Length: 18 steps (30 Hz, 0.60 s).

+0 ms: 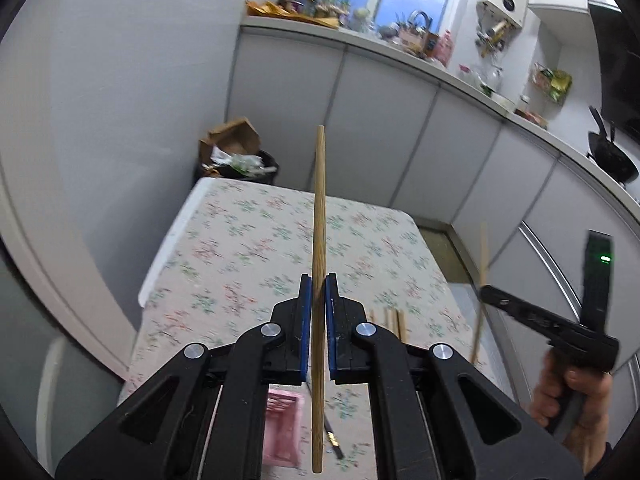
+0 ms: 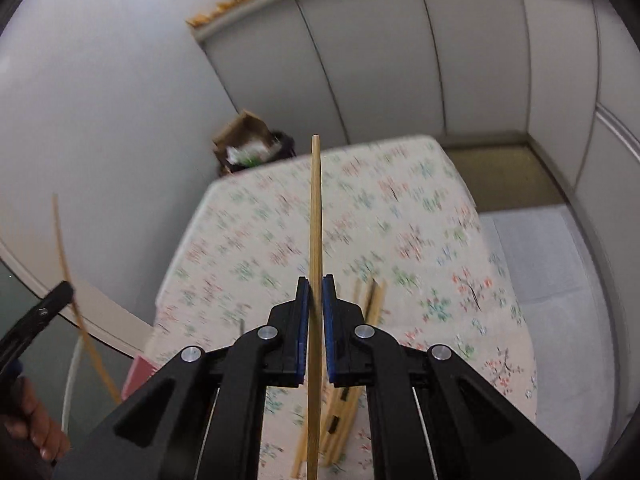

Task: Organize utensils
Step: 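Close the right tool on a chopstick while the left tool lifts its chopstick toward the pink cup, then lower both held chopsticks into the pink mesh cup and open both tools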

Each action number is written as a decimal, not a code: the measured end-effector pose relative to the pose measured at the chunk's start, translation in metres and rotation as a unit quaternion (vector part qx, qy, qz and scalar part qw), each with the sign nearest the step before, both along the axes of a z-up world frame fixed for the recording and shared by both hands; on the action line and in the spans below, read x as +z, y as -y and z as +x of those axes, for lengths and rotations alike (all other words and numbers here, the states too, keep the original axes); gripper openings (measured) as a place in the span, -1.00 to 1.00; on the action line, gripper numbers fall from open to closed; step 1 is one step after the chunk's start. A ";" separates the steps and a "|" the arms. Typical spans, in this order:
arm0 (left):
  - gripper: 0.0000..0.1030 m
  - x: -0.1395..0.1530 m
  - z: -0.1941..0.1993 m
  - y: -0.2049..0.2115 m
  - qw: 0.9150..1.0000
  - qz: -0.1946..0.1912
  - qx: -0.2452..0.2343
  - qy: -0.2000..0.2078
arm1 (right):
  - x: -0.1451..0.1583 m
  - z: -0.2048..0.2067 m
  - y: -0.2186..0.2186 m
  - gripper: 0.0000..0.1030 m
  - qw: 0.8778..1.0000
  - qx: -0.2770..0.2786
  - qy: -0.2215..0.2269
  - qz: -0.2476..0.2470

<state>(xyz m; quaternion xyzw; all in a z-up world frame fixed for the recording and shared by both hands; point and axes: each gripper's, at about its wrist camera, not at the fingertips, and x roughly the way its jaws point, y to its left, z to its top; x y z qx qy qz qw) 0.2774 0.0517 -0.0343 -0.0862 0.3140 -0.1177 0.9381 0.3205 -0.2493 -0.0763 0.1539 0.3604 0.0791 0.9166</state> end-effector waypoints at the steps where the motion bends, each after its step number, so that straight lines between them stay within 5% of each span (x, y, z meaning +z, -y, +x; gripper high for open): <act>1: -0.89 -0.001 0.000 -0.005 1.000 -0.002 0.004 0.006 | 0.005 -0.003 -0.002 -0.87 1.000 0.002 0.017 0.004; 8: -0.89 -0.016 0.001 -0.027 0.998 0.002 0.037 0.045 | 0.028 -0.018 -0.033 -0.87 0.995 0.019 0.095 0.013; 18: -0.88 -0.050 0.012 -0.025 0.997 0.056 0.045 -0.006 | 0.029 -0.029 -0.078 -0.86 0.990 0.035 0.139 0.018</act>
